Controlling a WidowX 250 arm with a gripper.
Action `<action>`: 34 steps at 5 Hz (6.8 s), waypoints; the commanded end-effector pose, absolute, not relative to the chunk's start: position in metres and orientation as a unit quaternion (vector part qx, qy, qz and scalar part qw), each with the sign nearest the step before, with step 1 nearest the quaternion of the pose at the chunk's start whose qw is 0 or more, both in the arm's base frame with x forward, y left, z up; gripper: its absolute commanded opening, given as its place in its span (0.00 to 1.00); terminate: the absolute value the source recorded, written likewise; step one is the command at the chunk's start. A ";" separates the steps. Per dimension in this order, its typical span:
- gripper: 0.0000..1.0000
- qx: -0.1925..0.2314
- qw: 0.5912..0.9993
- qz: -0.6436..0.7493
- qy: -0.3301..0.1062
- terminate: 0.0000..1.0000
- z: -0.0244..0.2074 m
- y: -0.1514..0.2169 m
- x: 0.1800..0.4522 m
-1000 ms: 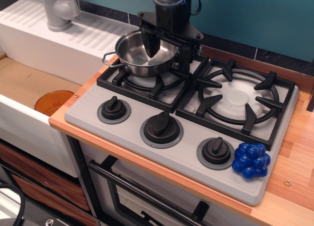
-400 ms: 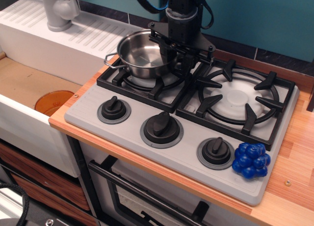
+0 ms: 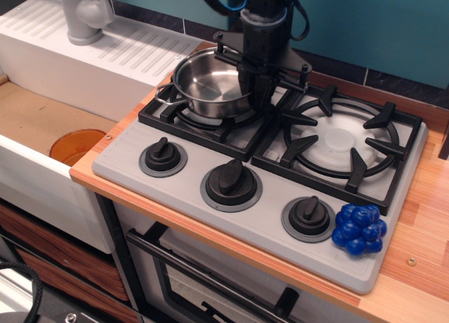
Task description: Put pot or pan on stove and put blueberry in pot or pan
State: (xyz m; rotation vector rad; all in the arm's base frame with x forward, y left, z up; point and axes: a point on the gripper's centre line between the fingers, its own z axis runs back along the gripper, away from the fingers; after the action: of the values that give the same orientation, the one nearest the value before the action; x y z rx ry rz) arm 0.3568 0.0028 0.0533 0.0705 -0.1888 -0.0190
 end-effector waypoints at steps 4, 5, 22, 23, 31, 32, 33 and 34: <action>0.00 0.070 0.993 0.027 -0.095 0.00 0.132 -0.102 0.341; 0.00 0.079 0.991 0.036 -0.100 0.00 0.127 -0.129 0.336; 1.00 0.120 0.981 0.061 -0.142 0.00 0.085 -0.150 0.290; 1.00 0.123 0.980 0.061 -0.148 0.00 0.078 -0.149 0.281; 0.00 0.129 0.973 0.083 -0.172 0.00 0.046 -0.157 0.271; 0.00 0.132 0.975 0.091 -0.153 0.00 0.066 -0.158 0.273; 0.00 0.139 0.976 0.089 -0.142 0.00 0.083 -0.152 0.283; 0.00 0.144 0.977 0.080 -0.137 0.00 0.098 -0.131 0.309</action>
State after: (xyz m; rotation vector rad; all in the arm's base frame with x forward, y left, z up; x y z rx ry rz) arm 0.2992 -0.1272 0.0736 0.3379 -0.2085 0.1365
